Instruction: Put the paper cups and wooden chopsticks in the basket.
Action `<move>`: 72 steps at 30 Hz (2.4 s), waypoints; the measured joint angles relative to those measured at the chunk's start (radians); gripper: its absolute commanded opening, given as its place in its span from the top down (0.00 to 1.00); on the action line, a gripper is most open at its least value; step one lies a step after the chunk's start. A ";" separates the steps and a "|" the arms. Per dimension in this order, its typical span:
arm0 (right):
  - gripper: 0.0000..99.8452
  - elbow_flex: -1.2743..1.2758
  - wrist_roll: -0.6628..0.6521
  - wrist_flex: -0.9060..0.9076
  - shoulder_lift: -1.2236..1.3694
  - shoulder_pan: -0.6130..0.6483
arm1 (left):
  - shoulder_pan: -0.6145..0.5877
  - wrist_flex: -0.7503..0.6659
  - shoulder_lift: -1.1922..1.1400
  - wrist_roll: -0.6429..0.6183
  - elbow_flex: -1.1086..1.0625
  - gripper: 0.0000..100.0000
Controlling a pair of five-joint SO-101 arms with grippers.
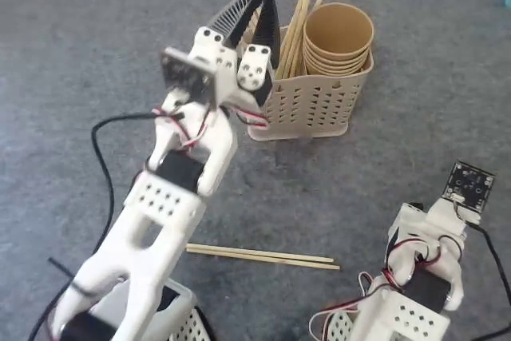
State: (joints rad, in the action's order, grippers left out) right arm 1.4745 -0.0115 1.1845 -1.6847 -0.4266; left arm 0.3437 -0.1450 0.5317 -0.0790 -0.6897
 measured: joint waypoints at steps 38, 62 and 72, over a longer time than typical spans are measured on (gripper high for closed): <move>0.90 0.034 -0.292 -0.012 -0.005 0.465 | -0.695 1.169 0.861 0.000 -0.269 0.80; 0.75 -0.592 -0.245 -0.141 1.232 1.367 | -1.069 0.830 0.198 -0.129 -0.353 0.80; 0.79 -0.632 -0.206 -0.276 1.445 1.402 | -1.119 0.829 -0.178 -0.199 -0.155 0.80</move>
State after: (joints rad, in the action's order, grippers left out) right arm 0.8424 -0.2171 0.9083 -0.2394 0.9759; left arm -0.7748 0.6836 0.3537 -0.2785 -0.8447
